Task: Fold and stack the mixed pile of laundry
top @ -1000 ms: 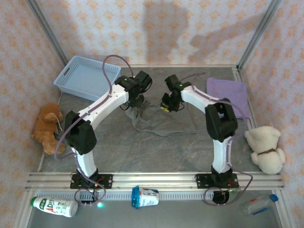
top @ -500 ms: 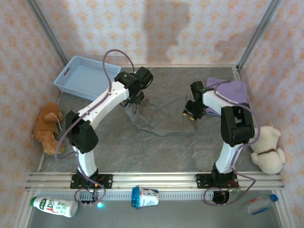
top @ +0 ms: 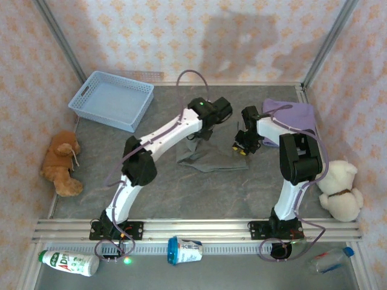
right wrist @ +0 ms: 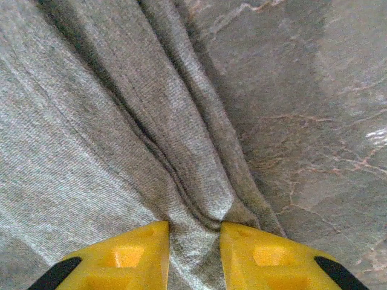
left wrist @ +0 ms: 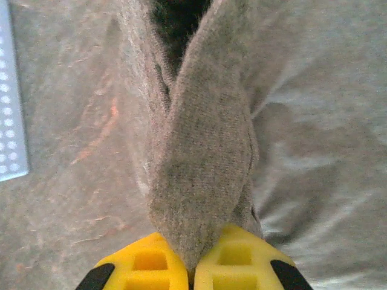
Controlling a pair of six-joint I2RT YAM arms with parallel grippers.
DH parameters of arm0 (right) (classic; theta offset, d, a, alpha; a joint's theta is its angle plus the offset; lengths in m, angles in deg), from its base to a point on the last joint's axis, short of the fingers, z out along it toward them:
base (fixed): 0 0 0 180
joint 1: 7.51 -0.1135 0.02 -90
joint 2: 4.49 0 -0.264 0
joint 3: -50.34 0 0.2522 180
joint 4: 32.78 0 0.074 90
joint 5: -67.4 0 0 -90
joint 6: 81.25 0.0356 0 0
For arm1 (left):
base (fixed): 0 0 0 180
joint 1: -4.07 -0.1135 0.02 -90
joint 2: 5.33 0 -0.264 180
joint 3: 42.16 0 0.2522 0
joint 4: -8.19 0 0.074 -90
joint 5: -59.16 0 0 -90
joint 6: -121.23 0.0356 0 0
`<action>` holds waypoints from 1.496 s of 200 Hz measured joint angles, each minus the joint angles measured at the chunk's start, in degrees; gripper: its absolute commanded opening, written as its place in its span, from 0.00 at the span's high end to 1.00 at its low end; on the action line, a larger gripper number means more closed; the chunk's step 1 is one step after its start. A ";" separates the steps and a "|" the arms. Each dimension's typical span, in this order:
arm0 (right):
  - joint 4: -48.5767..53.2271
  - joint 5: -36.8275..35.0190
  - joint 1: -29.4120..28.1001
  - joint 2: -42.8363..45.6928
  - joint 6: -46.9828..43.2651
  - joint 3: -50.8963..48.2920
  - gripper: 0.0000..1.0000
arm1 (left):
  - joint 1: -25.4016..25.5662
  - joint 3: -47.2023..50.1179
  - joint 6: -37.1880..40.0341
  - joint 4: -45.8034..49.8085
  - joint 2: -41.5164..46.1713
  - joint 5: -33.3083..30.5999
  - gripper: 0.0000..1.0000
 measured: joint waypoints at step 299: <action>1.29 0.50 0.00 -1.11 -0.24 1.60 0.71 | 0.42 -16.20 0.79 5.16 -2.01 12.33 0.73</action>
